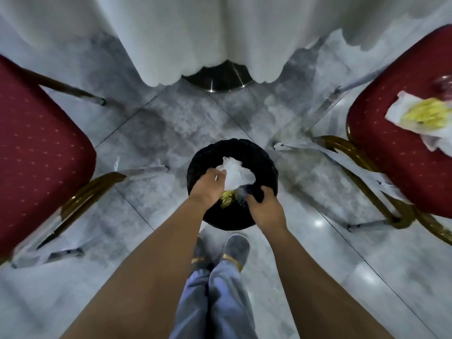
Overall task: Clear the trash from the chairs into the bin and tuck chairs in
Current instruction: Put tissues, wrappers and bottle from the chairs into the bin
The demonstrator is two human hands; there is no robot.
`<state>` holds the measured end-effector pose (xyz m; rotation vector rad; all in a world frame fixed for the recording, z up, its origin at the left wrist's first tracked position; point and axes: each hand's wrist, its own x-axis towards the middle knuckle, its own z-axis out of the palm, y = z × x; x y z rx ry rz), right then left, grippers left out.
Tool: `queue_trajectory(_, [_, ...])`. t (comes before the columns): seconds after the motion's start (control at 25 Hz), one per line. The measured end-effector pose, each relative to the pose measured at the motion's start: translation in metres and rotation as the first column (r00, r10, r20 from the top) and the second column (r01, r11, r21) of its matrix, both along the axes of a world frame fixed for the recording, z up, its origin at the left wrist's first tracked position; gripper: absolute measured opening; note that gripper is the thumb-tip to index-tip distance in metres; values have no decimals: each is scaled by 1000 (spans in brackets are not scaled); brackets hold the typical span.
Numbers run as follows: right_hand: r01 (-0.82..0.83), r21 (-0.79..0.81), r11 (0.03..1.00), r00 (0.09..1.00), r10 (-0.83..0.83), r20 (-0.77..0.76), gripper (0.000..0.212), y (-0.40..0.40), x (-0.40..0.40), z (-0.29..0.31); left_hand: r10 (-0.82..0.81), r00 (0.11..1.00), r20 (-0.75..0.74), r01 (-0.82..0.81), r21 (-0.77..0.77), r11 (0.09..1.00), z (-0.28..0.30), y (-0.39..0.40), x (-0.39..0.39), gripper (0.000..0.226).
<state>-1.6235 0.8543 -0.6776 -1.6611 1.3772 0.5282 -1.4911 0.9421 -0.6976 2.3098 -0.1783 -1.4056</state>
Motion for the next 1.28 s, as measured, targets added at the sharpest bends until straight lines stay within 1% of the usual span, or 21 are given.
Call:
queue_trajectory(0.16, [-83,-149,985,997,83,-2,62,4,-15,35,-169,982,84,169,7,986,32,3,-19,47])
queue_trajectory(0.32, [-118,-283,952,993,112,-37,66,-19,-44,75,-345,909,234,358,-12,934,74,-33,-38,51])
queue_trajectory(0.48, [-57,-447,893,998,45,-38,68,-65,-72,104,-429,822,375,493,-89,866,120,-93,-62,51])
queue_trajectory(0.6, [5,-530,848,999,-23,-27,70,-111,-95,120,-443,778,445,554,-152,819,130,-142,-81,52])
queue_trajectory(0.68, [11,-566,824,999,-32,-26,74,-143,-107,127,-446,777,445,564,-173,808,130,-173,-93,57])
queue_trajectory(0.76, [21,-627,779,999,-42,-19,77,-189,-121,129,-440,786,435,554,-179,813,129,-217,-107,63])
queue_trajectory(0.88, [-8,-675,738,997,-43,-59,86,-257,-142,123,-459,776,432,559,-136,818,124,-275,-128,76])
queue_trajectory(0.96, [-47,-687,725,996,-20,-88,91,-298,-150,116,-497,755,428,585,-99,805,115,-309,-137,85])
queue_trajectory(1.04, [-90,-689,719,994,23,-106,96,-334,-151,106,-508,748,427,592,-84,802,106,-340,-140,91])
queue_trajectory(1.12, [-136,-665,734,989,61,-136,101,-369,-150,95,-474,782,405,552,-98,828,96,-371,-144,94])
queue_trajectory(1.2, [-170,-636,753,983,87,-159,104,-396,-148,85,-411,816,406,482,-86,872,89,-395,-146,90])
queue_trajectory(1.28, [-190,-612,768,980,110,-166,101,-415,-146,80,-403,780,479,454,10,891,88,-410,-147,86])
